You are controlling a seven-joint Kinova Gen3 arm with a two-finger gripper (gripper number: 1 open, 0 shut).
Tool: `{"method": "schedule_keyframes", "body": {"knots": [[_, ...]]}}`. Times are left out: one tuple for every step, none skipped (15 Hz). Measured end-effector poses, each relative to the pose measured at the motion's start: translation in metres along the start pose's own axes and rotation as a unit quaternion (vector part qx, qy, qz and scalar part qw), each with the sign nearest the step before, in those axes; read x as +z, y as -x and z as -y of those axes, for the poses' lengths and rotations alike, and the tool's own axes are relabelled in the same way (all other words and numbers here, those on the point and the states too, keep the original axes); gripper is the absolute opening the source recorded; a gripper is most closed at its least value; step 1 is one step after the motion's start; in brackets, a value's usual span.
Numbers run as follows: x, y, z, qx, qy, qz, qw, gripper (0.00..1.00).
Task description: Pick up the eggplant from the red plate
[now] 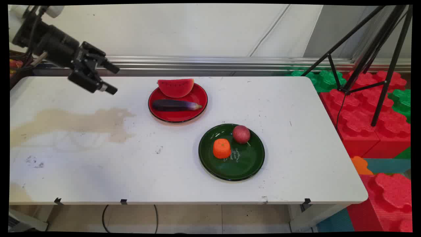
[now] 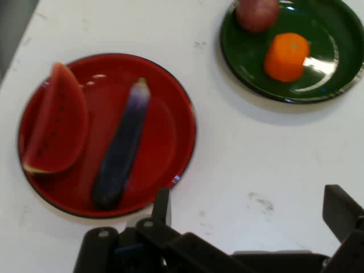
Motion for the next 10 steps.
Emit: {"method": "schedule_keyframes", "body": {"knots": [[0.004,-0.003,0.004,0.000,-0.004,-0.001,1.0000,1.00],[0.009,-0.007,0.008,0.001,-0.008,0.000,1.0000,1.00],[0.016,-0.012,0.014,0.004,-0.011,0.001,0.9999,1.00],[0.023,-0.015,0.018,0.008,-0.014,0.004,0.9999,1.00],[0.028,-0.018,0.021,0.010,-0.016,0.005,0.9998,1.00],[0.035,-0.021,0.026,0.013,-0.018,0.008,0.9997,1.00],[0.044,-0.025,0.032,0.018,-0.020,0.011,0.9996,1.00],[0.053,-0.028,0.037,0.023,-0.021,0.015,0.9994,1.00],[0.062,-0.030,0.042,0.027,-0.021,0.019,0.9992,1.00],[0.072,-0.032,0.047,0.032,-0.021,0.024,0.9990,1.00]]}}
